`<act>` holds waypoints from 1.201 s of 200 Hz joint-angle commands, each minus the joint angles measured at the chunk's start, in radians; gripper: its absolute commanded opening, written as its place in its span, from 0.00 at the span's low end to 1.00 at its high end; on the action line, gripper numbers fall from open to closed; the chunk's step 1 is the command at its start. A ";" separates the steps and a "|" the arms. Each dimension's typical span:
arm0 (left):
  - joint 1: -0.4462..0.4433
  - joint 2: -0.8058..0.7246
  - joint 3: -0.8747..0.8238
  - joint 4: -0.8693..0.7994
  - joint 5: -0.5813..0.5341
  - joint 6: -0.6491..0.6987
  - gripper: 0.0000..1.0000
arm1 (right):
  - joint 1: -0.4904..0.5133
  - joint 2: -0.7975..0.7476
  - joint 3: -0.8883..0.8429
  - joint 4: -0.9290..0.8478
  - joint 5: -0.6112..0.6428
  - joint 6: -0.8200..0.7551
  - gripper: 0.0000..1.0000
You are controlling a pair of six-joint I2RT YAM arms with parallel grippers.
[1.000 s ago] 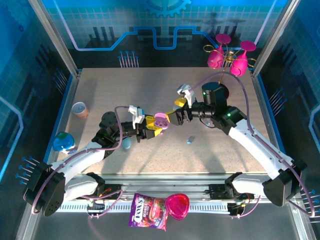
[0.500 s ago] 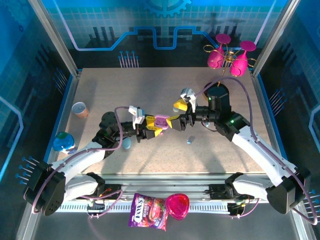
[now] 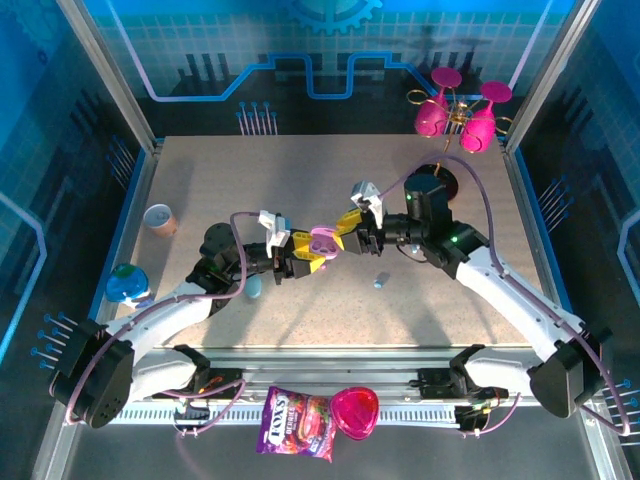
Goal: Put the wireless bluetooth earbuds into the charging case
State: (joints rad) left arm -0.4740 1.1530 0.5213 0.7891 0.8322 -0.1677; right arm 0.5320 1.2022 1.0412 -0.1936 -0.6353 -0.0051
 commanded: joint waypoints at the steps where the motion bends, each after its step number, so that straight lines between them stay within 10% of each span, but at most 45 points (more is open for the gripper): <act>1: -0.001 -0.012 0.036 0.003 0.032 -0.009 0.23 | 0.012 0.010 0.039 -0.002 -0.025 -0.039 0.27; 78: -0.001 -0.013 0.031 0.008 0.024 -0.004 0.25 | 0.011 0.026 0.053 -0.027 -0.103 -0.062 0.07; 240: -0.002 0.021 0.052 0.031 -0.021 -0.035 0.81 | 0.049 -0.049 -0.002 0.071 0.176 -0.086 0.07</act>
State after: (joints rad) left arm -0.4725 1.1553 0.5400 0.7708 0.8158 -0.1852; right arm 0.5568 1.1702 1.0458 -0.1455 -0.5068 -0.0601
